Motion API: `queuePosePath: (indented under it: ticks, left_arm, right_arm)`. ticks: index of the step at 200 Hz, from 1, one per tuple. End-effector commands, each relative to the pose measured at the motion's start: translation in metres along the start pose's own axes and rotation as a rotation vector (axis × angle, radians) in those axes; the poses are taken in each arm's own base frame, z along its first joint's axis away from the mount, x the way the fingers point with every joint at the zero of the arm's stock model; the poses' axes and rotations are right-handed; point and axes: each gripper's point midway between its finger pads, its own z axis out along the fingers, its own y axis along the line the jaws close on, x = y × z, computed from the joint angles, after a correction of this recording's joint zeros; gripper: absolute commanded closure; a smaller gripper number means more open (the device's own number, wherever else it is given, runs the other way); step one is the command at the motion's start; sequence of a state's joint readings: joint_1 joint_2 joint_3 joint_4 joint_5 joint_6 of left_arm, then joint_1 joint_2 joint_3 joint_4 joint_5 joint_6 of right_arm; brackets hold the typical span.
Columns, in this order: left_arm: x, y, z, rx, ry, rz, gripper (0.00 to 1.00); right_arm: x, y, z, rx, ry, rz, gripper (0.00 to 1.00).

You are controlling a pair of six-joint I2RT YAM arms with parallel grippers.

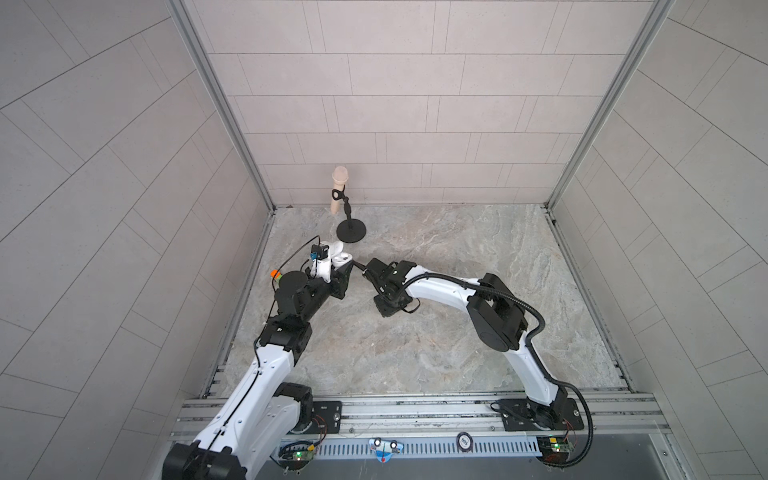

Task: Insert the wireless bluetooth earbuds into the charging case
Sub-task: 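Close the right gripper on the second white earbud, then lift the earbud and carry it toward the case in the left gripper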

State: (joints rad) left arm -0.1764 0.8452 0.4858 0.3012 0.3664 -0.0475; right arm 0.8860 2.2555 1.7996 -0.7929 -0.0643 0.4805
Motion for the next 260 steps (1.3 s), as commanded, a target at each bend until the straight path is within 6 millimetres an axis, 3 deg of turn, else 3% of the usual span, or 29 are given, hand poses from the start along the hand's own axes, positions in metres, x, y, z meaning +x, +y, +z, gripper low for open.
queuePosePath:
  ticks: [1,47,119,171,260]
  left_arm:
    - [-0.013,-0.002,-0.001,0.010,-0.043,0.012,0.75]
    - [-0.013,-0.005,-0.002,0.029,-0.044,0.008,0.75]
    - [-0.020,-0.023,-0.002,0.134,-0.068,-0.004,0.74]
    - [-0.023,-0.070,-0.002,0.338,-0.098,-0.006,0.74]
    - [-0.007,-0.147,0.014,0.577,-0.115,0.016,0.72]
  right_arm:
    - [0.016,-0.009,0.009,0.059,0.044,0.002,0.81]
    - [0.009,-0.018,-0.012,0.066,-0.010,0.030,0.85]
    - [0.020,-0.059,-0.078,0.024,-0.094,0.140,0.86]
    - [0.031,-0.078,-0.140,-0.079,-0.183,0.225,0.86]
    - [0.034,-0.073,-0.263,-0.287,-0.421,0.272,0.86]
